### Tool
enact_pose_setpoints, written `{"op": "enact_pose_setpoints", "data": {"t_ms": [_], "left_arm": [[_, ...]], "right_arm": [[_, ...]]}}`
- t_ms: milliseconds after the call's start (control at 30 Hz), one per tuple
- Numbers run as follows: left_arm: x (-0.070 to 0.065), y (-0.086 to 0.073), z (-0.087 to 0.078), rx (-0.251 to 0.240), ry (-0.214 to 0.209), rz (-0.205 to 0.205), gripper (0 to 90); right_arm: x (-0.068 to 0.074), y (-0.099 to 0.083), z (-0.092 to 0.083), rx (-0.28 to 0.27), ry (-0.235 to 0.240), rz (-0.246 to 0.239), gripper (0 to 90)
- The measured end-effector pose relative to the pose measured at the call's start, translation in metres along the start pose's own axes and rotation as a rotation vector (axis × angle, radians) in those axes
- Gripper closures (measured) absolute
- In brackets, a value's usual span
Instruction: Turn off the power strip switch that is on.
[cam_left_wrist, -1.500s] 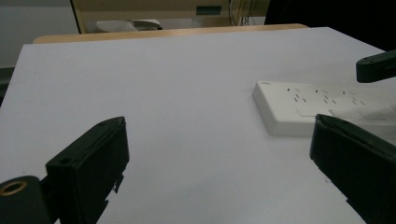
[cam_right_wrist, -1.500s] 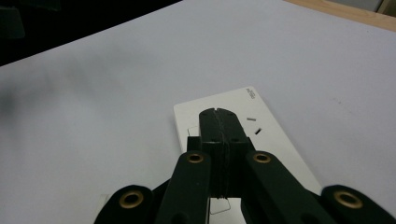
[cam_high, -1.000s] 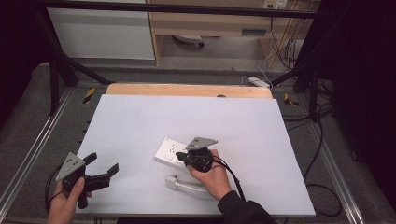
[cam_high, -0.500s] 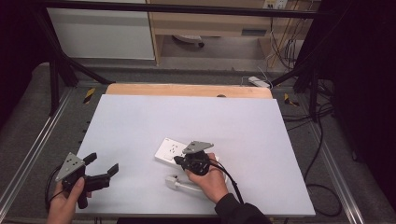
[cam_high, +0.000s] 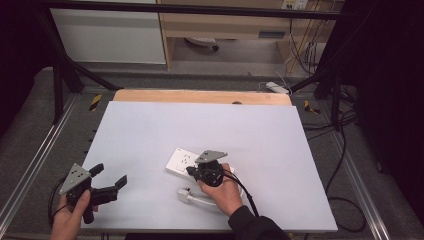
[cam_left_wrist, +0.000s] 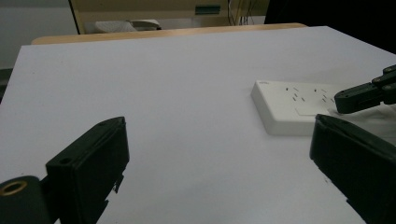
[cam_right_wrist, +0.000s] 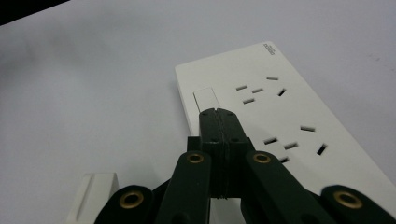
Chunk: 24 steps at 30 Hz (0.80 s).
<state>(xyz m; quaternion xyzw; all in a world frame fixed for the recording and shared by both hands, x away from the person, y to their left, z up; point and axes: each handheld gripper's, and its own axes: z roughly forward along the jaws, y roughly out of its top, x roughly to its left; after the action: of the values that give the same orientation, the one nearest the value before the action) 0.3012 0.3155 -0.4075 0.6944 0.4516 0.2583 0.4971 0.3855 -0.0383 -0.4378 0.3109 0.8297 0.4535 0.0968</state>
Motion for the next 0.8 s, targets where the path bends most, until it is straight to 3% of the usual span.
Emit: {"op": "enact_pose_setpoints", "data": {"t_ms": [800], "left_arm": [[-0.0001,0.0001,-0.0001,0.000,0.001,0.000,4.6]], "right_arm": [[-0.0021,0.0000,0.0036,0.007,-0.024,-0.011,90.0]]}}
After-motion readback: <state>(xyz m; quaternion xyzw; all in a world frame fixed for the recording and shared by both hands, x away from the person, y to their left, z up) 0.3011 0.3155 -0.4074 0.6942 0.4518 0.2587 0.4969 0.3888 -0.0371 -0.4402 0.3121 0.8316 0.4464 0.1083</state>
